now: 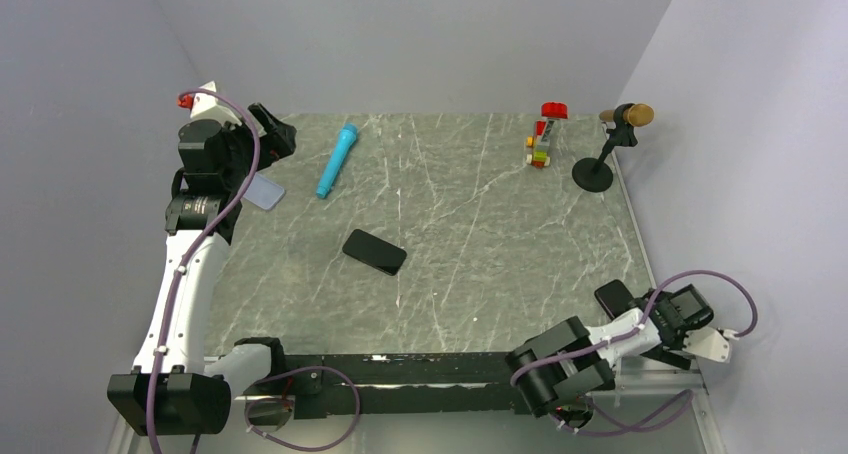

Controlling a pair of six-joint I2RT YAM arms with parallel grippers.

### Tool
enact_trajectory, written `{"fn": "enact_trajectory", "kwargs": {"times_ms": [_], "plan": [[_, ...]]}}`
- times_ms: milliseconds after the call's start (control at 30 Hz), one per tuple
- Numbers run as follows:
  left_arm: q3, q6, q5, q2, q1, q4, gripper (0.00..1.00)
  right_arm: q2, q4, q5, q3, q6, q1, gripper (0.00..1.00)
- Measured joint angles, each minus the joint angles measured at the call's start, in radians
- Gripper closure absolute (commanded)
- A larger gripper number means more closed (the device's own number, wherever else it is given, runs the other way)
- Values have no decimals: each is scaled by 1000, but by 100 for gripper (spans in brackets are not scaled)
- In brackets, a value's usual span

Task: Take the phone out of the phone case
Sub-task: Move the phone to the center of the board.

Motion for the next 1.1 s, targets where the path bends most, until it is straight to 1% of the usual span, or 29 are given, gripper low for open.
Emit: {"fn": "enact_trajectory", "kwargs": {"times_ms": [100, 300, 533, 667, 733, 800, 833, 867, 967, 1033, 1100], "plan": [[0, 0, 4, 0, 0, 5, 1, -15, 4, 23, -10, 18, 95, 0], [0, 0, 15, 0, 0, 6, 0, -44, -29, 22, -15, 145, 404, 0], [0, 0, 24, 0, 0, 6, 1, -52, -54, 79, -15, 274, 698, 0], [0, -3, 34, 0, 3, 12, 0, -47, -32, 164, -31, 359, 947, 0], [0, -5, 44, 0, 7, 15, 1, -16, -4, 197, -30, 388, 1070, 0], [0, -8, 49, 0, 10, 19, 1, 69, 22, 229, 5, 381, 1204, 0], [-1, -8, 50, 0, 10, 22, 1, 117, 25, 237, 31, 367, 1245, 0], [-3, -8, 50, 1, 11, 26, 1, 170, 21, 242, 66, 346, 1280, 0], [-5, -8, 59, 8, 14, 27, 1, 304, -5, 244, 161, 262, 1333, 0], [-8, -8, 63, 14, 14, 28, 0, 333, -24, 240, 190, 201, 1344, 0], [-16, -8, 67, 15, 14, 27, 1, 319, -42, 244, 196, 150, 1346, 0]]}}
